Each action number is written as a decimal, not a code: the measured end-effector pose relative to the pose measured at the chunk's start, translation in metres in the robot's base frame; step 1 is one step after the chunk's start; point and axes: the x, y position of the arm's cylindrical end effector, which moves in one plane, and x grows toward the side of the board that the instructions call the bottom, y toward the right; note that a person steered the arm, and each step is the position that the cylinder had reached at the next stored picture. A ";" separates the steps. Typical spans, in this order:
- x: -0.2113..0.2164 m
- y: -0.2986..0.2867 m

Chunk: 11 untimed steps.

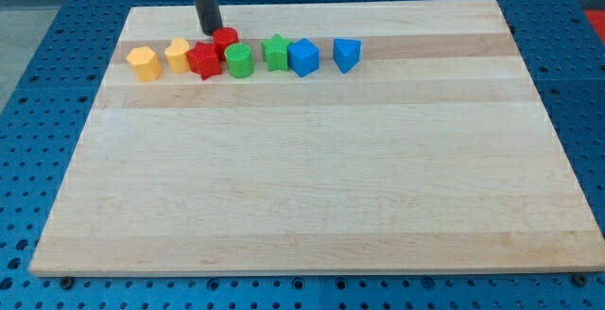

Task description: Push the yellow heart left to the red star

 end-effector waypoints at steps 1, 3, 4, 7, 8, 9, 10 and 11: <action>0.004 0.012; 0.047 0.013; 0.053 0.011; 0.022 -0.045; 0.041 -0.048; 0.053 -0.048; 0.053 -0.062; 0.051 -0.088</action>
